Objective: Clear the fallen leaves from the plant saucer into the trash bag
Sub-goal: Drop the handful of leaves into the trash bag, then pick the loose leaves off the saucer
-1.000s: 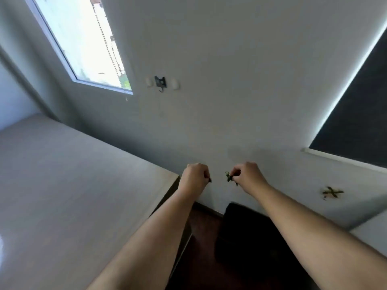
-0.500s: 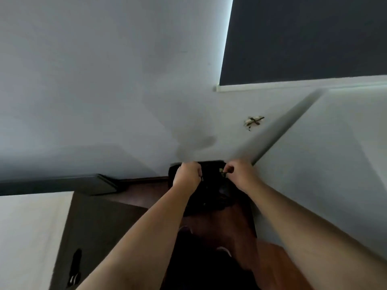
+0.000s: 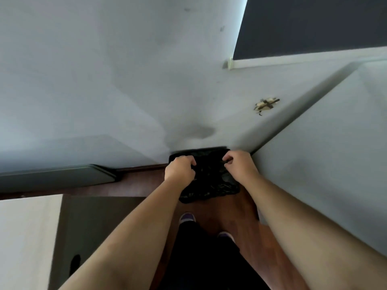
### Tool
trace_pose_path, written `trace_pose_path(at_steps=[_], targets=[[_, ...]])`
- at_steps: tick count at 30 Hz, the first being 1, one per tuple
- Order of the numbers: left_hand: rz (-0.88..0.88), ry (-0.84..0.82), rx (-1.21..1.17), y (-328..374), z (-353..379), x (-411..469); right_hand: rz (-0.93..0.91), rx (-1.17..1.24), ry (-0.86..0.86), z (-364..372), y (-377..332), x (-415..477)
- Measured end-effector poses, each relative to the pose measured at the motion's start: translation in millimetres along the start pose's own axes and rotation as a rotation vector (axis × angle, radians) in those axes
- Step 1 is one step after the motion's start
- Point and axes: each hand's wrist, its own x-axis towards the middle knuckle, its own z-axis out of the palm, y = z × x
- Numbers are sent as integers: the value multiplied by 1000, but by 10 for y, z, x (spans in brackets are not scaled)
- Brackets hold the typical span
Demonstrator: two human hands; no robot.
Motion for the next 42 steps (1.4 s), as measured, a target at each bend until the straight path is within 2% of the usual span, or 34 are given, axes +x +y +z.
trace_pose_path(at_steps=[6,10,15,19,23,31,37,42], targets=[[-43,108,-21,58,-473,-315,-119,-35,-14,-292,-523,-107],[-96,277,-82,-58,-916,-781,-292,-46,-15,-480,-1088,-279],[-260,487,-139,-551,-1198,-1705,-549,-125,-115,-359,-1940,-743],[-464,629,-177,-1159,-1246,-2665,-791,-176,-240,104,-2631,-1392],[-761,758,-241,-1804,-1084,-3813,-1082,-269,-385,774,-3233,-2305],[-1160,876,-399,-2727,-321,-5792,-1380,-348,-662,2068,-3776,-4142],[-1279,809,-502,-3533,373,-6891,-1523,-460,-795,3057,-3839,-5304],[-1263,805,-547,-4062,853,-7318,-1607,-624,-892,3732,-3789,-5834]])
